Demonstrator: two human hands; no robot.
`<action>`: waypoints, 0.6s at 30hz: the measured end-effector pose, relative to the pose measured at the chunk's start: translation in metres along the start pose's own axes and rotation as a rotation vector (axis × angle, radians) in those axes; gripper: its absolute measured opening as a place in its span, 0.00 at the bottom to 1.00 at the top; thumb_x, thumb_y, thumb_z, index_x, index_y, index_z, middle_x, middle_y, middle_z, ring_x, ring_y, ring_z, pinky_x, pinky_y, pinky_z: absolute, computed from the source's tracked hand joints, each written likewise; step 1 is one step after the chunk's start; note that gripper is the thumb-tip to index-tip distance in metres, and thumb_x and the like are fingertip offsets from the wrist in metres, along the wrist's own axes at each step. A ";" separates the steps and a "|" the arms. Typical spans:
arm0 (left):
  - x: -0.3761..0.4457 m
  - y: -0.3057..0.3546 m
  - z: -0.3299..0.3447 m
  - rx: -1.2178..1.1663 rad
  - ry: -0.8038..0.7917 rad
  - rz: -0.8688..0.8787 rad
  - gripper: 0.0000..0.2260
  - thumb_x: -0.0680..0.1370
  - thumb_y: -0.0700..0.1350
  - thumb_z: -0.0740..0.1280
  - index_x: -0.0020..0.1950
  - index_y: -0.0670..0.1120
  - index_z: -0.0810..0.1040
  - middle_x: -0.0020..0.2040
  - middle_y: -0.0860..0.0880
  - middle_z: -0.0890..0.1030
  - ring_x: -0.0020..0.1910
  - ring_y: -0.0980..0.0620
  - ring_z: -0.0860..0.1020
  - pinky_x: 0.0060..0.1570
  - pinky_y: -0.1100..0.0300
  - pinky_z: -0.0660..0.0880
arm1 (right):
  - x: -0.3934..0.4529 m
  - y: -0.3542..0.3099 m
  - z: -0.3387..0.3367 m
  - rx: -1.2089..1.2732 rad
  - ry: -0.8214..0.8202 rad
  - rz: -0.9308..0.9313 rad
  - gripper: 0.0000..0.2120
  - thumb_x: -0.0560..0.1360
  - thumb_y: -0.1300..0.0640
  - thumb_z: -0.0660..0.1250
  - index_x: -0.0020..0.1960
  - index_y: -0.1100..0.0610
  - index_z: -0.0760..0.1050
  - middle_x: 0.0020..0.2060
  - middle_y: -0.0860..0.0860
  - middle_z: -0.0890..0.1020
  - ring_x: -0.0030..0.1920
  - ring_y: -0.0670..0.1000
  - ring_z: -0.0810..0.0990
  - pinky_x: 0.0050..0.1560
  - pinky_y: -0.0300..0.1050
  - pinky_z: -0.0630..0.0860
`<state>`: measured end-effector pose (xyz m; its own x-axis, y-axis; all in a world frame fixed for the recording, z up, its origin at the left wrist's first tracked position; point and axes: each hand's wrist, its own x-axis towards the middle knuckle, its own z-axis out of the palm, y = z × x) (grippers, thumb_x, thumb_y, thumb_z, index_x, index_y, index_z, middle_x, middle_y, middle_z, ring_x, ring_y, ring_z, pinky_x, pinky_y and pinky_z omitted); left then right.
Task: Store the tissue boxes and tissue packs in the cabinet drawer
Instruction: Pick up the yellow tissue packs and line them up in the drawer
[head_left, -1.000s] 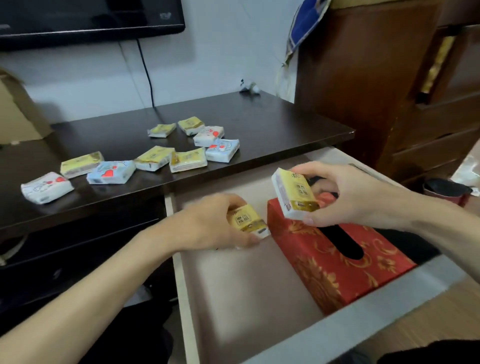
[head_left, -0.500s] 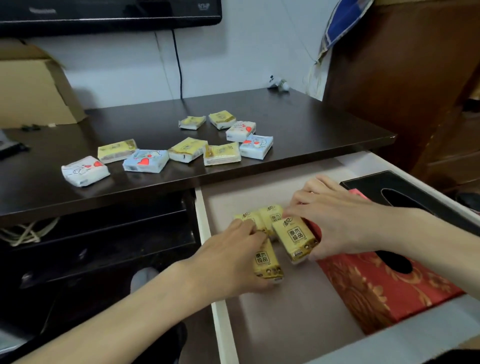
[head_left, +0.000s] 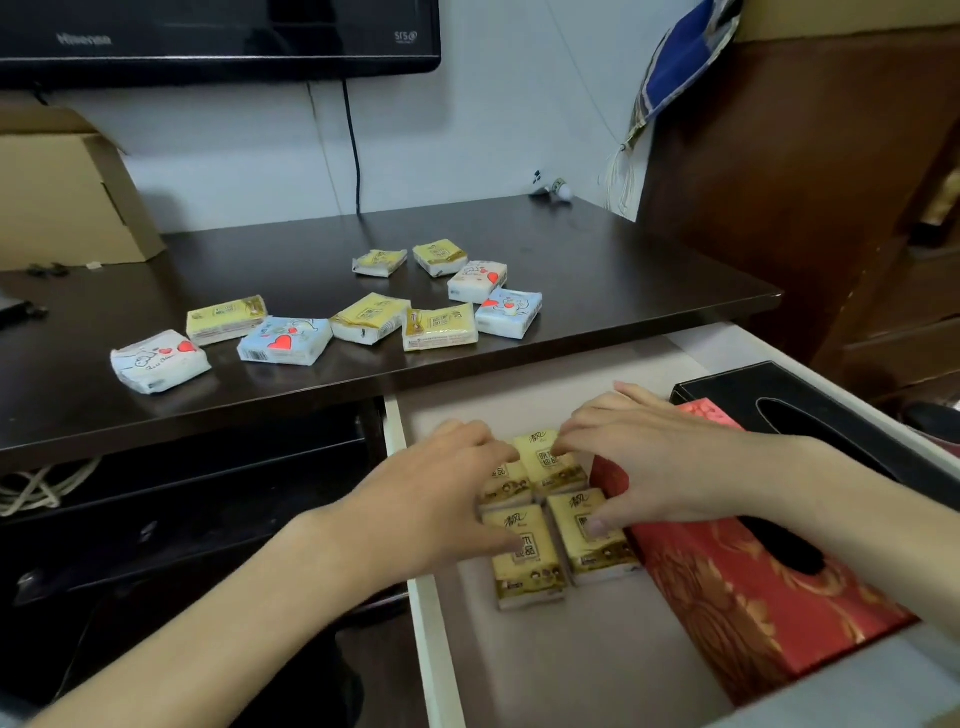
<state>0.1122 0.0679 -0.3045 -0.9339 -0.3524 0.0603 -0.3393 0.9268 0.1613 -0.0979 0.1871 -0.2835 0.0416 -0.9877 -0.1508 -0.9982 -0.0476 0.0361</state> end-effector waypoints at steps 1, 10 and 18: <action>0.002 -0.004 -0.001 -0.005 -0.014 -0.008 0.35 0.68 0.68 0.69 0.71 0.55 0.69 0.60 0.58 0.71 0.60 0.58 0.67 0.58 0.54 0.73 | 0.006 0.000 -0.001 -0.014 -0.014 -0.013 0.38 0.70 0.31 0.69 0.75 0.47 0.68 0.69 0.43 0.71 0.73 0.47 0.63 0.79 0.52 0.47; 0.021 -0.001 0.018 0.054 -0.220 -0.063 0.25 0.65 0.72 0.69 0.49 0.54 0.72 0.46 0.57 0.74 0.44 0.53 0.74 0.32 0.60 0.63 | 0.028 -0.001 0.006 -0.086 -0.183 -0.030 0.32 0.68 0.33 0.74 0.65 0.50 0.74 0.74 0.55 0.73 0.82 0.49 0.55 0.80 0.55 0.40; 0.022 0.009 0.024 0.050 -0.249 -0.030 0.27 0.70 0.69 0.68 0.57 0.51 0.76 0.54 0.55 0.77 0.50 0.50 0.77 0.40 0.55 0.68 | 0.022 0.003 0.011 -0.125 -0.122 -0.036 0.28 0.68 0.31 0.72 0.61 0.47 0.79 0.76 0.55 0.72 0.82 0.48 0.55 0.79 0.57 0.38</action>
<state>0.0863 0.0716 -0.3254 -0.9200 -0.3429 -0.1897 -0.3669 0.9238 0.1096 -0.1007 0.1666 -0.2971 0.0639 -0.9601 -0.2723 -0.9828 -0.1080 0.1499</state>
